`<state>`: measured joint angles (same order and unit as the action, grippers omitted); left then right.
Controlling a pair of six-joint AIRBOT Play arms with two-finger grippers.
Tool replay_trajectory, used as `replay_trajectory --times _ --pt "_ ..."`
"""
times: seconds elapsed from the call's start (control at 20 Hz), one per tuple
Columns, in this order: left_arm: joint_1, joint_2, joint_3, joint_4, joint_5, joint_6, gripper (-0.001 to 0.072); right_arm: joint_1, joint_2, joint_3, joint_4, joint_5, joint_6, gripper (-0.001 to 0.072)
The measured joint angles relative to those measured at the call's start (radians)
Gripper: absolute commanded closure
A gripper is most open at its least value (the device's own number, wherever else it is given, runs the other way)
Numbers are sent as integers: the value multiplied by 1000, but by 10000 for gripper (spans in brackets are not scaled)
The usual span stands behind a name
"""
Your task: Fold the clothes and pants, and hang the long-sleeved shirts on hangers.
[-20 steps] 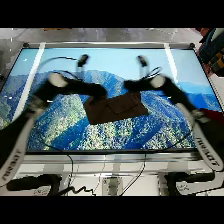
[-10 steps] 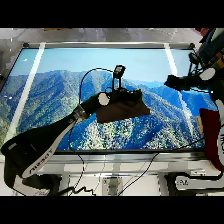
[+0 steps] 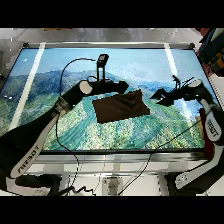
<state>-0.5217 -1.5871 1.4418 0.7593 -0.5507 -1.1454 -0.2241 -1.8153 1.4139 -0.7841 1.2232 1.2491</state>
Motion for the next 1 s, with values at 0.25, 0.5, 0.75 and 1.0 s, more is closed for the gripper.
replay_trajectory --times 0.25,0.5,0.75,1.0 --pt "68 8 0 0 -122 0 10 150 -75 6 101 -51 -34 39" --pt "93 11 0 7 -169 0 11 295 -89 26 107 -117 -96 698" --pt "119 78 0 203 -274 0 13 311 -17 34 43 -165 -89 699" --pt "172 228 0 483 -375 0 13 185 218 37 -103 -179 39 699"
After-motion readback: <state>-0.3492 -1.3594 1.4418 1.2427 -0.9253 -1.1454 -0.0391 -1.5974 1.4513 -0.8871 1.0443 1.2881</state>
